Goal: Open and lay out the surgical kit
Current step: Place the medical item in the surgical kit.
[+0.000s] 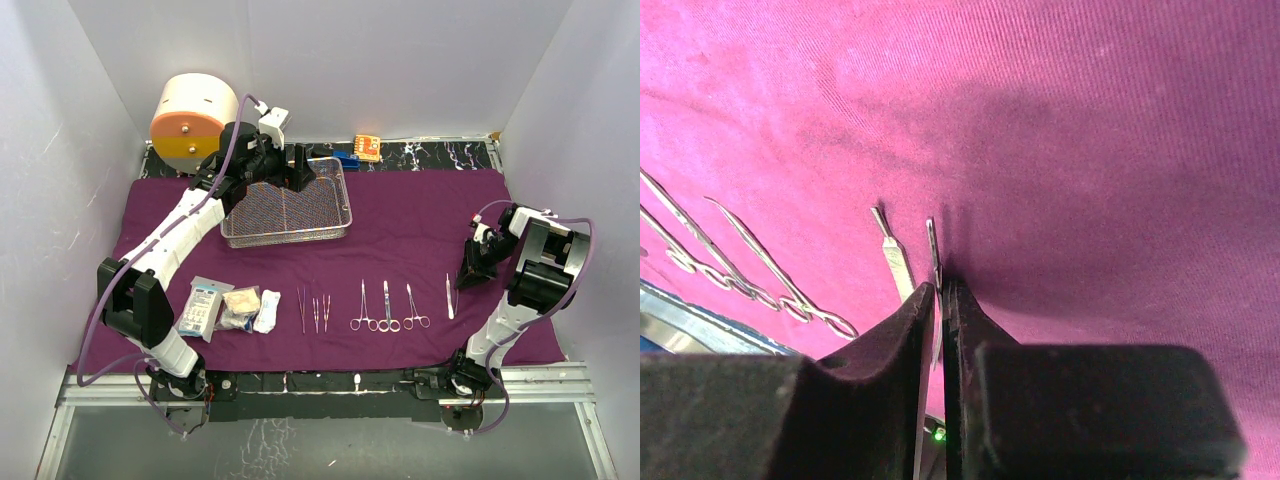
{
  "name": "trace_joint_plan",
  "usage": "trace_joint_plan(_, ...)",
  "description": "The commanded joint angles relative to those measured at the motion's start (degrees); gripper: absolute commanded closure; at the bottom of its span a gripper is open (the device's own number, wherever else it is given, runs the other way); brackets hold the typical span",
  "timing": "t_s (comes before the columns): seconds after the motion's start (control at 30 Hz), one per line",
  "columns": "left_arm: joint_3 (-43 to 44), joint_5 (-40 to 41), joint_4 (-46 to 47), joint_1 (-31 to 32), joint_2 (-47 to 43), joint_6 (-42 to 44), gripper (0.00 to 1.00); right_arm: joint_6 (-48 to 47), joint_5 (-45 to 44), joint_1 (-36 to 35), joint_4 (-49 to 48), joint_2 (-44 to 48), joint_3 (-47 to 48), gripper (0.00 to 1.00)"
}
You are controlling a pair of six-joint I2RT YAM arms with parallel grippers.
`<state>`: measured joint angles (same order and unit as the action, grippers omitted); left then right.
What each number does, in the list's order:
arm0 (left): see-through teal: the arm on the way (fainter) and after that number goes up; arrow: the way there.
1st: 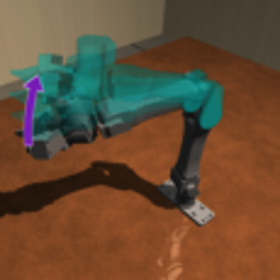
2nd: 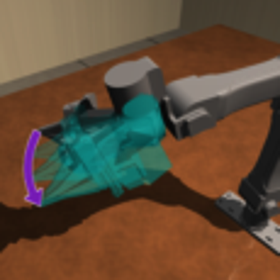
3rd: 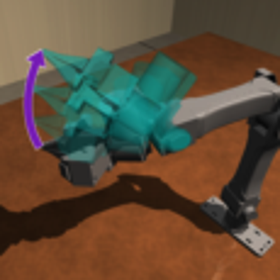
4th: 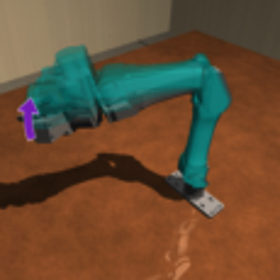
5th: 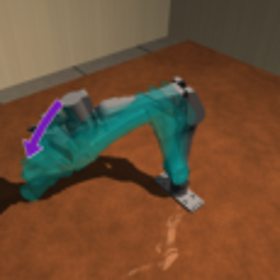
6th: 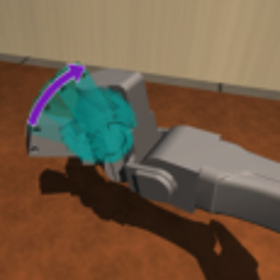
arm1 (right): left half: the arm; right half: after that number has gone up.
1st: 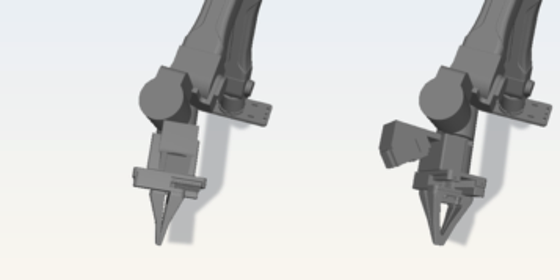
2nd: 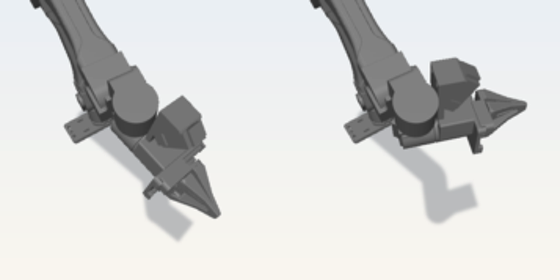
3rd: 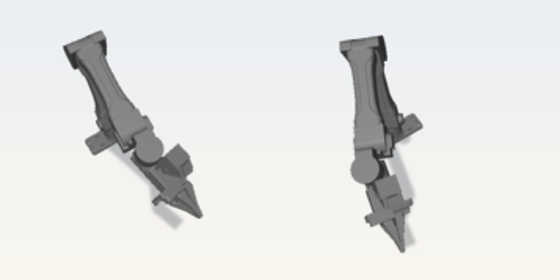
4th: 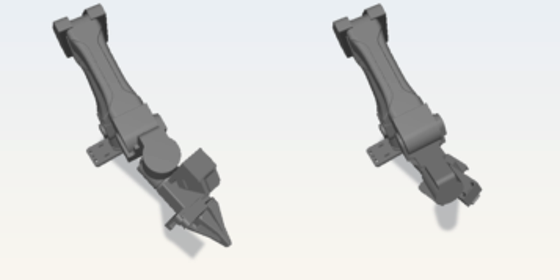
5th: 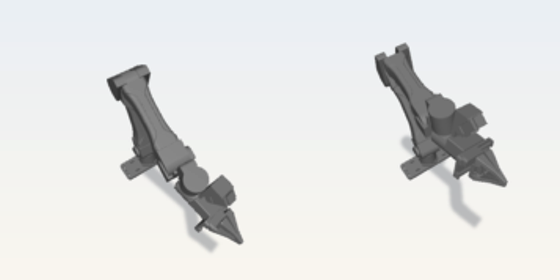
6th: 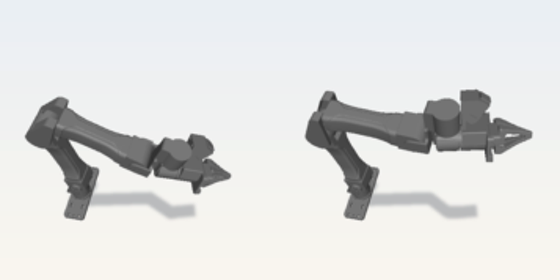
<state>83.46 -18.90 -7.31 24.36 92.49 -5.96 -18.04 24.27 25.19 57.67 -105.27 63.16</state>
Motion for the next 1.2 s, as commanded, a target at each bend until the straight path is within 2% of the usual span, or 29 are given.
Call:
trace_joint_plan(0.0, -0.14, -0.79, 0.76, 0.01, -2.0, 0.59, 0.1, -1.41, -6.16, 0.1, -4.06, -0.59, -0.73, 0.9)
trace_joint_plan(0.27, -0.31, -0.79, 0.78, 0.0, -2.13, 0.59, 0.1, -3.11, -7.84, -0.41, -3.75, -1.26, 0.38, 1.0)
trace_joint_plan(0.9, -0.49, -0.79, 0.81, 0.02, -2.22, 0.59, 0.1, -5.12, -9.08, -0.79, -2.56, -2.99, 2.5, 1.0)
trace_joint_plan(1.17, -0.6, -0.96, 0.9, -0.01, -2.09, 0.59, 0.1, -5.0, -9.98, -0.81, -2.74, -2.67, 3.65, 0.92)
